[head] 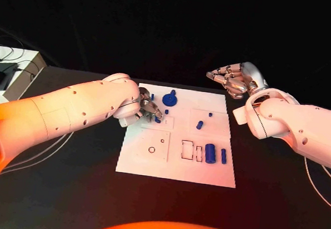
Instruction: Assemble the parts on the task board
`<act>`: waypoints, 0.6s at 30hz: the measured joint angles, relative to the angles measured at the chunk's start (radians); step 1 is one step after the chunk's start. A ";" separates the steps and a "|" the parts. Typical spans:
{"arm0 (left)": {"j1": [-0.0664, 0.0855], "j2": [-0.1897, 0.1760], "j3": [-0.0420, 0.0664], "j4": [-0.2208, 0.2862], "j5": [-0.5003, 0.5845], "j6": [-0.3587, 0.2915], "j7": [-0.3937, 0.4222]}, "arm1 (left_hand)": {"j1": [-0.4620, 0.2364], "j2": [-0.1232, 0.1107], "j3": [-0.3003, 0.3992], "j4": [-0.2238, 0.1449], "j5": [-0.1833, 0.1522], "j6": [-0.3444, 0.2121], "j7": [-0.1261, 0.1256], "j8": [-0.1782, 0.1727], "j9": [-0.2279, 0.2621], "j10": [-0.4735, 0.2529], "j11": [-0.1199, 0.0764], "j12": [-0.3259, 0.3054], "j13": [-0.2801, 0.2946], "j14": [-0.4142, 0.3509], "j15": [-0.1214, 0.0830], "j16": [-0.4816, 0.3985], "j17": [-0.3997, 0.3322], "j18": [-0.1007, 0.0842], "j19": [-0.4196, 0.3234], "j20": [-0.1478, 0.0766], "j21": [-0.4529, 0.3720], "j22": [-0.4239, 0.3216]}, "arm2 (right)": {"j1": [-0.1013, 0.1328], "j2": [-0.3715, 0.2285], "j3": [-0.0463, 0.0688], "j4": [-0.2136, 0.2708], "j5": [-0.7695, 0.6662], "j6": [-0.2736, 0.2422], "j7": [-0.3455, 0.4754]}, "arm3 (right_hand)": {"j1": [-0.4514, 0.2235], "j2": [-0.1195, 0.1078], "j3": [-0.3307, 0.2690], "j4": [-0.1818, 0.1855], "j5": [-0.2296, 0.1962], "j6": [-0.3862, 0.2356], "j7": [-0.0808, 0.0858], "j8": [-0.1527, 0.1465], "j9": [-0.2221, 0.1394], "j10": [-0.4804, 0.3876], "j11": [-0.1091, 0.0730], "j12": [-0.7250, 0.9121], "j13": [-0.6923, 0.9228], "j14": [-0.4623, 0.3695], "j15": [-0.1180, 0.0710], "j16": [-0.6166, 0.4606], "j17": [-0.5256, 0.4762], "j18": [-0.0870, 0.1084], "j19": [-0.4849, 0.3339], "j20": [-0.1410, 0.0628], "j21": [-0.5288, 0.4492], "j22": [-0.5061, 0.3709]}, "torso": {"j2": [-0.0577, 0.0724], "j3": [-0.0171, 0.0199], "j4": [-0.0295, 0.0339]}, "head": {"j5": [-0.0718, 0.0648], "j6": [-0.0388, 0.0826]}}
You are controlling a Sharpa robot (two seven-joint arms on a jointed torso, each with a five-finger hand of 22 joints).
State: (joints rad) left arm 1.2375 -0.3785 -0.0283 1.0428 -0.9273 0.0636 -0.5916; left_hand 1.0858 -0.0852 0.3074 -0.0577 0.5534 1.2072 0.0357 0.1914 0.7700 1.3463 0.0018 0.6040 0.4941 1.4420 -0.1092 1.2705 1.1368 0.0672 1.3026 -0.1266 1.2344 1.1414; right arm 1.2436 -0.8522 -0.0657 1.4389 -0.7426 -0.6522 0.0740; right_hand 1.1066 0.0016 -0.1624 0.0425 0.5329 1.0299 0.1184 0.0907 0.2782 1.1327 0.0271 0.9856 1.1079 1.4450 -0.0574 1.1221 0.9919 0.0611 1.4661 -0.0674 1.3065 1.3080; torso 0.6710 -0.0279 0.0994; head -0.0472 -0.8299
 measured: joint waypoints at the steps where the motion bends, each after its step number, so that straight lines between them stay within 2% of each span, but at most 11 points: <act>1: 0.000 0.001 0.000 -0.001 -0.001 0.000 0.000 | 0.000 0.000 -0.001 -0.002 0.000 0.000 0.000 0.001 0.000 0.000 0.000 0.000 -0.003 0.000 0.000 0.001 0.001 0.000 0.000 0.000 0.000 0.001 | 0.000 0.000 0.000 0.000 0.000 0.000 0.000 | 0.000 0.000 0.000 0.000 0.000 0.001 0.001 0.000 0.000 0.000 0.000 0.000 0.000 0.000 0.000 0.000 0.000 0.000 0.000 0.000 0.000 0.000 | 0.000 0.0000 -0.0002 | 0.000 0.000; 18: 0.001 0.007 0.001 -0.002 -0.046 0.012 0.005 | 0.000 0.000 -0.031 -0.016 0.000 0.023 -0.002 0.004 -0.002 0.000 0.000 0.026 -0.071 0.000 0.000 0.015 0.005 0.000 0.000 0.000 -0.004 0.015 | 0.000 0.001 0.000 -0.001 0.000 0.003 0.000 | -0.001 0.001 0.000 0.000 0.005 0.001 0.001 0.000 0.000 0.001 0.001 0.000 0.000 0.000 0.000 0.000 0.000 0.000 0.000 0.000 0.000 0.000 | 0.000 0.0011 -0.0006 | -0.003 -0.002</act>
State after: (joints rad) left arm 1.2380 -0.3712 -0.0275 1.0409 -0.9732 0.0753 -0.5866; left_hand 1.0859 -0.0852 0.2763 -0.0738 0.5533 1.2301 0.0341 0.1950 0.7682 1.3464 0.0018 0.6296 0.4235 1.4420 -0.1092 1.2856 1.1422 0.0673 1.3025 -0.1265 1.2303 1.1563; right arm 1.2436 -0.8509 -0.0657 1.4381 -0.7430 -0.6488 0.0740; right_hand 1.1054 0.0028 -0.1624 0.0425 0.5381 1.0311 0.1193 0.0907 0.2782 1.1334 0.0279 0.9856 1.1077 1.4450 -0.0574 1.1221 0.9917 0.0612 1.4661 -0.0674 1.3065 1.3079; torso 0.6710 -0.0268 0.0988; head -0.0504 -0.8321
